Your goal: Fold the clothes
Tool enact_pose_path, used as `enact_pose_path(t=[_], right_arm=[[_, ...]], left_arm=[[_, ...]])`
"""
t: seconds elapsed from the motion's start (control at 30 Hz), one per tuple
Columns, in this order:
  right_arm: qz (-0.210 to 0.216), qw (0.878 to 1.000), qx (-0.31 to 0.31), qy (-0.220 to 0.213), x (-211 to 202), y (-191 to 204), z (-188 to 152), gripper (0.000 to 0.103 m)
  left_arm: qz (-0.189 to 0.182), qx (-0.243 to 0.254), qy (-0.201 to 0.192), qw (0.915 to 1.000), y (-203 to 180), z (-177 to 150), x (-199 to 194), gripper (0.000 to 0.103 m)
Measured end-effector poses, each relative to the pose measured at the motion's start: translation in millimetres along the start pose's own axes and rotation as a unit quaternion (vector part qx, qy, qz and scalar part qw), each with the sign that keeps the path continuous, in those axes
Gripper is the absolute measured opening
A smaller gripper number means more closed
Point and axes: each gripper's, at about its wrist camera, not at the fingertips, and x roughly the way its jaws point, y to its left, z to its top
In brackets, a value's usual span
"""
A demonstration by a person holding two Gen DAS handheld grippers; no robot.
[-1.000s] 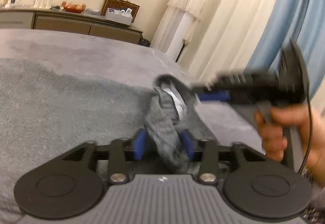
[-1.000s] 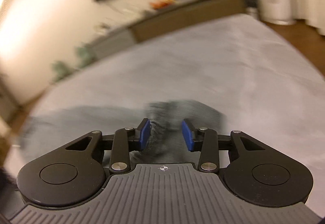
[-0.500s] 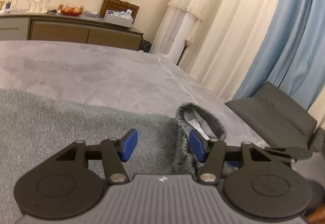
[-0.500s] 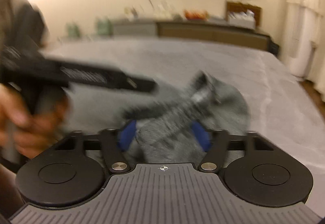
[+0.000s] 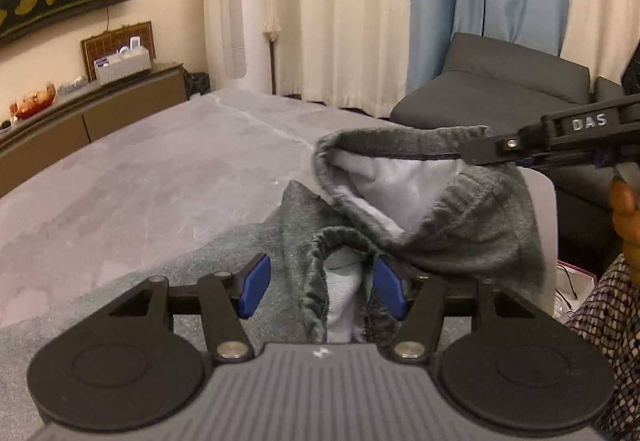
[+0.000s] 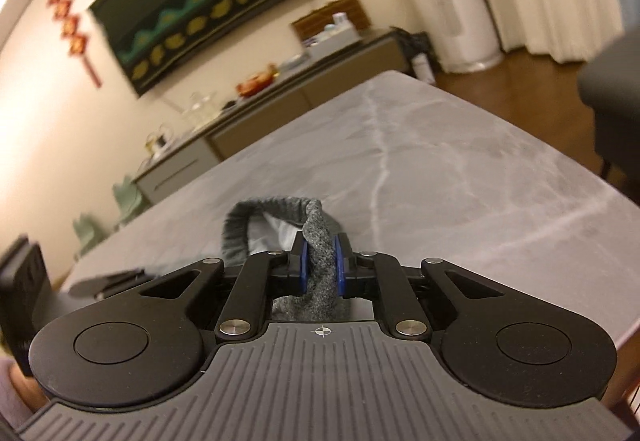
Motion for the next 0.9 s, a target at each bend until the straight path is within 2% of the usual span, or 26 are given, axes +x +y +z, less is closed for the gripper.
enact_pose_path(t=[0.03, 0.07, 0.13, 0.17, 0.2, 0.23, 0.27, 0.3, 0.37, 0.4, 0.43, 0.5, 0.6, 0.67, 0.7, 0.73, 0.77, 0.8, 0.83, 0.9], right_arm=[[0.002, 1.000, 0.016, 0.001, 1.0, -5.5, 0.7, 0.011], [0.007, 1.000, 0.024, 0.003, 3.2, -8.1, 0.2, 0.011], [0.018, 0.999, 0.041, 0.007, 7.5, -13.4, -0.8, 0.011], [0.023, 0.998, 0.049, 0.009, 9.6, -16.0, -1.4, 0.011], [0.028, 0.998, 0.054, 0.008, 9.8, -17.0, -1.8, 0.011], [0.041, 0.997, 0.067, 0.006, 9.2, -17.8, -2.9, 0.011], [0.057, 0.995, 0.080, 0.006, 9.8, -20.3, -2.9, 0.011], [0.067, 0.994, 0.084, 0.012, 11.5, -18.3, -4.7, 0.011], [0.090, 0.992, 0.086, 0.030, 19.0, -12.8, -8.5, 0.011], [0.100, 0.991, 0.072, 0.044, 25.3, -4.1, -10.4, 0.011], [0.110, 0.991, 0.059, 0.058, 31.7, 4.5, -12.3, 0.011], [0.121, 0.989, 0.021, 0.085, 42.7, 23.7, -17.1, 0.011], [0.061, 0.989, -0.096, 0.094, 51.0, 57.5, -28.1, 0.022], [0.039, 0.985, -0.143, 0.083, 50.6, 69.5, -32.7, 0.029], [0.042, 0.985, -0.148, 0.081, 50.4, 72.0, -33.3, 0.033], [0.044, 0.984, -0.153, 0.079, 50.2, 74.5, -33.9, 0.046], [0.048, 0.983, -0.157, 0.078, 50.6, 75.6, -34.6, 0.054], [0.042, 0.981, -0.169, 0.082, 51.2, 78.0, -36.6, 0.054], [0.037, 0.979, -0.181, 0.086, 51.8, 80.3, -38.6, 0.054], [0.025, 0.974, -0.205, 0.093, 53.1, 85.0, -42.6, 0.052]], left_arm=[[0.003, 0.007, 0.004, 1.0000, -0.8, 2.0, 5.6, 0.056], [0.006, 0.013, 0.009, 0.9999, -1.4, 3.8, 11.1, 0.044], [0.015, 0.015, 0.017, 0.9996, 0.8, 6.3, 21.0, 0.007], [0.034, -0.015, 0.012, 0.9992, 8.2, 6.3, 18.3, 0.005], [0.052, -0.052, 0.006, 0.9973, 17.4, 5.7, 14.8, 0.005], [0.061, -0.125, -0.003, 0.9903, 37.3, 1.0, 7.6, 0.006], [0.060, -0.203, -0.002, 0.9774, 58.7, -8.9, 3.5, 0.007], [0.059, -0.273, -0.002, 0.9601, 78.7, -18.7, -0.3, 0.008], [0.050, -0.343, -0.011, 0.9380, 101.3, -36.1, -6.3, 0.024], [0.045, -0.357, -0.016, 0.9327, 107.6, -41.5, -10.3, 0.029], [0.043, -0.351, -0.021, 0.9353, 105.5, -40.8, -14.9, 0.037], [0.039, -0.337, -0.029, 0.9402, 101.2, -39.4, -24.0, 0.042], [0.033, -0.317, -0.042, 0.9470, 94.8, -37.4, -37.7, 0.043], [0.029, -0.301, -0.051, 0.9519, 89.5, -35.5, -46.3, 0.044], [0.035, -0.281, -0.055, 0.9574, 81.3, -31.7, -47.0, 0.044], [0.053, -0.270, -0.060, 0.9595, 76.1, -29.5, -47.8, 0.045], [0.070, -0.259, -0.065, 0.9610, 70.9, -27.3, -48.6, 0.045], [0.094, -0.251, -0.068, 0.9611, 66.4, -25.4, -49.1, 0.045], [0.144, -0.258, -0.060, 0.9536, 67.3, -25.5, -48.4, 0.046], [0.209, -0.295, -0.035, 0.9317, 77.7, -30.5, -45.7, 0.047]])
